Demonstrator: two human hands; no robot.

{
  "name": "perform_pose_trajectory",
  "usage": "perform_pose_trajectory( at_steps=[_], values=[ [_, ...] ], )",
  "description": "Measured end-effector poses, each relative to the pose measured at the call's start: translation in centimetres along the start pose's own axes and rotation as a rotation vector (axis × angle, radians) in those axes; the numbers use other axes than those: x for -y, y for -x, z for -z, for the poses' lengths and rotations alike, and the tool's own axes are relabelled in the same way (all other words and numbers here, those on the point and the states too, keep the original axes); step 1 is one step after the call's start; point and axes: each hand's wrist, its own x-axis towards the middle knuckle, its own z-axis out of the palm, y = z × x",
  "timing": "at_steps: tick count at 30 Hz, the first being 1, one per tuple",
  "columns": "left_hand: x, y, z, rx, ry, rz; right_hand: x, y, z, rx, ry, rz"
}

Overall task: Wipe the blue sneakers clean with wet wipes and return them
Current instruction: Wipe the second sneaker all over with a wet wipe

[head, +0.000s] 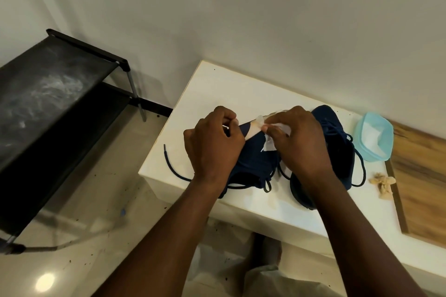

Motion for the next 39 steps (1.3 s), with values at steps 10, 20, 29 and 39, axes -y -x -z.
perform_pose_trajectory(
  at_steps=[10,20,29,39],
  values=[
    [-0.1,-0.1,0.1,0.012,-0.003,0.01,1.5,-0.2,2.1,-0.178,-0.532,-0.085],
    [-0.1,-0.1,0.1,0.012,-0.011,0.006,1.7,1.4,-0.5,-0.005,0.217,0.286],
    [0.0,-0.1,0.0,0.007,-0.004,-0.004,-0.1,-0.7,-0.6,-0.159,0.301,0.192],
    [-0.2,0.1,-0.1,0.011,-0.006,-0.011,-0.2,-2.4,-1.2,-0.063,0.351,0.124]
  ],
)
